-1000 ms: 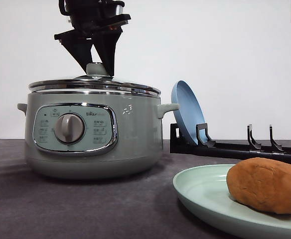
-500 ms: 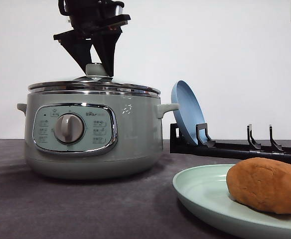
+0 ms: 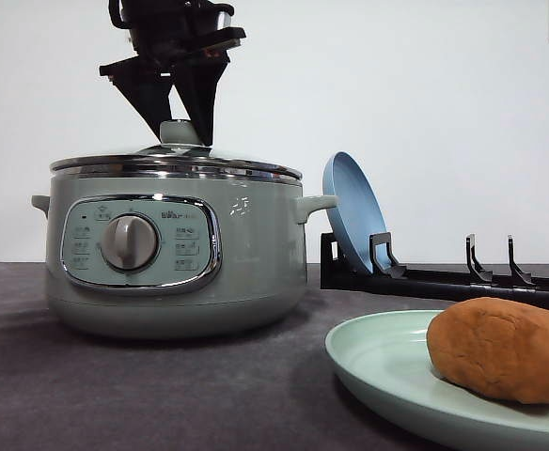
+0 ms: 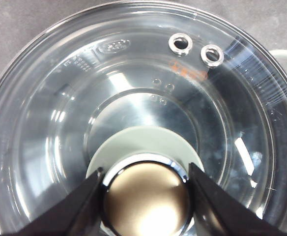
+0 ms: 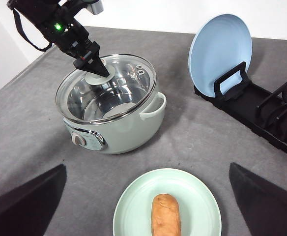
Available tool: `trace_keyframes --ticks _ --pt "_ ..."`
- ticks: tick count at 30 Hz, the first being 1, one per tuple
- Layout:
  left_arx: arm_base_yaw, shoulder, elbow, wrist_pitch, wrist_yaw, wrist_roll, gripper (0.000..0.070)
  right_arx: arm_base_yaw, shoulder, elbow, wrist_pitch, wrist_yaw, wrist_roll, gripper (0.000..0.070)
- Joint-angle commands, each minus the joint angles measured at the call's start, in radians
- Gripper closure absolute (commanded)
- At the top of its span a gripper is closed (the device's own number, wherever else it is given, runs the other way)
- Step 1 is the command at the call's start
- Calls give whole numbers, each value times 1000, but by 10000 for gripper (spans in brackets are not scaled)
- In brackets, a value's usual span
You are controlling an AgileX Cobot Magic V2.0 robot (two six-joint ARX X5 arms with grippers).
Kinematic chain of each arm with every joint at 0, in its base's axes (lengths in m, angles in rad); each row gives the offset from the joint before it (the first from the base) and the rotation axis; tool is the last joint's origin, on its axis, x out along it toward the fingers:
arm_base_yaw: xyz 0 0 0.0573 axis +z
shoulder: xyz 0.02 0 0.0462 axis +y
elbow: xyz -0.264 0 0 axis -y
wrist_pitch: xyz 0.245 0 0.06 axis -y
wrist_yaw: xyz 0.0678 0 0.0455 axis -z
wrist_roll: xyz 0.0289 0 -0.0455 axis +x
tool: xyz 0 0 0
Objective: Transfer potato from steamer to green plate
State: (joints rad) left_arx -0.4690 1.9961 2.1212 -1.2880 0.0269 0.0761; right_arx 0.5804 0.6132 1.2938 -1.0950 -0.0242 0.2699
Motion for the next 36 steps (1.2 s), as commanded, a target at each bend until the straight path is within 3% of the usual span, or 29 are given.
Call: trace_keyframes --ticks 1,17,36 --pt "-3 25 24 -3 -1 -8 678 5 6 16 10 3 -1 7" --pt "-22 25 24 13 -6 39 688 5 6 16 10 3 -2 7" --pt "-41 25 24 15 -23 41 688 5 6 16 9 3 -12 7"
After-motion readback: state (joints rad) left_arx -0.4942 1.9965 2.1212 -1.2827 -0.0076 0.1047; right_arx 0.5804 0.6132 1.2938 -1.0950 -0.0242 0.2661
